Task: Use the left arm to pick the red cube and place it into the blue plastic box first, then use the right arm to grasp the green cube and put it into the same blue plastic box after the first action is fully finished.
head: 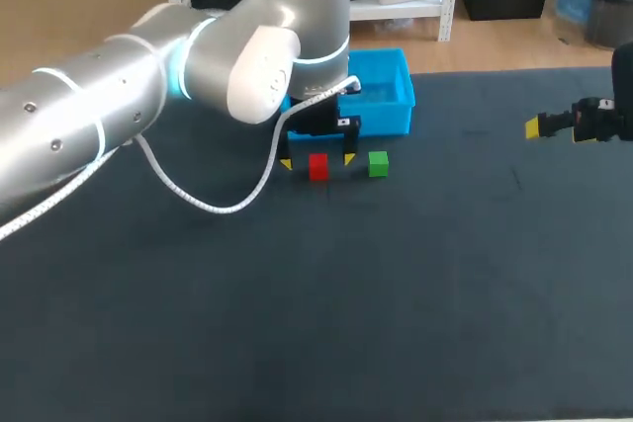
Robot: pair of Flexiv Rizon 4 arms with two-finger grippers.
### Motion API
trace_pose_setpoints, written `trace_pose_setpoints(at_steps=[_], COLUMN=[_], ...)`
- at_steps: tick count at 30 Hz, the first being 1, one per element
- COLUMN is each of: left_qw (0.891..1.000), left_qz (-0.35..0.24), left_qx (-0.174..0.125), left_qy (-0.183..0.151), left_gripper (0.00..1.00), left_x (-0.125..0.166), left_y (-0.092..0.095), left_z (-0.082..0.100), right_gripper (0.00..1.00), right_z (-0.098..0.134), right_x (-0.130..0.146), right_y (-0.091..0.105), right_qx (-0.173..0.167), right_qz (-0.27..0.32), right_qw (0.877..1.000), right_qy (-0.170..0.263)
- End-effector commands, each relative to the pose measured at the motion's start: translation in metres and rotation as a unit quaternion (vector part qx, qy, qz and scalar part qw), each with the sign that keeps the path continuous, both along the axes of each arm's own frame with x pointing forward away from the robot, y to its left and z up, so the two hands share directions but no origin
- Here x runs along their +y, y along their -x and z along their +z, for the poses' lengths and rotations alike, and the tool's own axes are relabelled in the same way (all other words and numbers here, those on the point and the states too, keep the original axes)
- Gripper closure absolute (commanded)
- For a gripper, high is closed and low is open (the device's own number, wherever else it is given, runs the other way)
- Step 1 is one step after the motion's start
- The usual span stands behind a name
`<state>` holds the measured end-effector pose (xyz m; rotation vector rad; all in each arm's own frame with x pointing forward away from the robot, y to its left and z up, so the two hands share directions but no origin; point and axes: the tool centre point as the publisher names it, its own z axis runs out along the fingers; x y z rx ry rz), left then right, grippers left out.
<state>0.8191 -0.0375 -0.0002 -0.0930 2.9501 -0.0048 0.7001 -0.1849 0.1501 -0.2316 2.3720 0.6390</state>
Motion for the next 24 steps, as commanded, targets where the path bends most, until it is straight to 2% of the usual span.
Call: trace_pose_setpoints(at_steps=[1, 6, 7, 9, 10, 11, 12, 15, 16, 24], left_qw=[1.0, 1.0, 1.0, 1.0, 1.0, 1.0, 1.0, 1.0, 1.0, 1.0], left_qz=[0.0, -0.001, -0.001, 0.0, -0.001, -0.001, -0.001, -0.001, -0.001, -0.001], left_qx=[0.005, 0.006, 0.006, 0.005, 0.004, 0.004, 0.003, 0.003, 0.002, 0.0], left_qy=[-0.004, -0.008, -0.008, -0.008, -0.008, -0.009, -0.009, -0.009, -0.009, -0.01], left_gripper=[0.0, 0.0, 0.06, 0.4, 0.53, 0.59, 0.74, 0.96, 1.0, 1.0], left_x=[-0.0024, -0.0012, -0.0007, 0.0001, 0.0002, 0.0003, 0.0005, 0.0009, 0.0011, 0.0046], left_y=[-0.0067, -0.0068, -0.0068, -0.0058, -0.0053, -0.0049, -0.0048, -0.0046, -0.0045, -0.0034], left_z=[-0.0026, -0.0045, -0.005, -0.0063, -0.0068, -0.0074, -0.0079, -0.0086, -0.0088, -0.0083], right_gripper=[0.0, 0.0, 0.0, 0.0, 0.0, 0.0, 0.0, 0.0, 0.0, 0.0], right_z=[0.0, 0.0, 0.0, 0.0, 0.0, 0.0, 0.0, 0.0, 0.0, 0.0], right_x=[-0.0001, -0.0001, -0.0001, -0.0001, -0.0001, -0.0001, -0.0001, -0.0001, -0.0001, -0.0001], right_y=[0.0001, 0.0001, 0.0001, 0.0001, 0.0001, 0.0001, 0.0001, 0.0001, 0.0001, 0.0001], right_qx=[0.0, 0.0, 0.0, 0.0, 0.0, 0.0, 0.0, 0.0, 0.0, 0.0], right_qz=[0.0, 0.0, 0.0, 0.0, 0.0, 0.0, 0.0, 0.0, 0.0, 0.0], right_qw=[1.0, 1.0, 1.0, 1.0, 1.0, 1.0, 1.0, 1.0, 1.0, 1.0], right_qy=[0.001, 0.001, 0.001, 0.001, 0.001, 0.001, 0.001, 0.001, 0.001, 0.001])
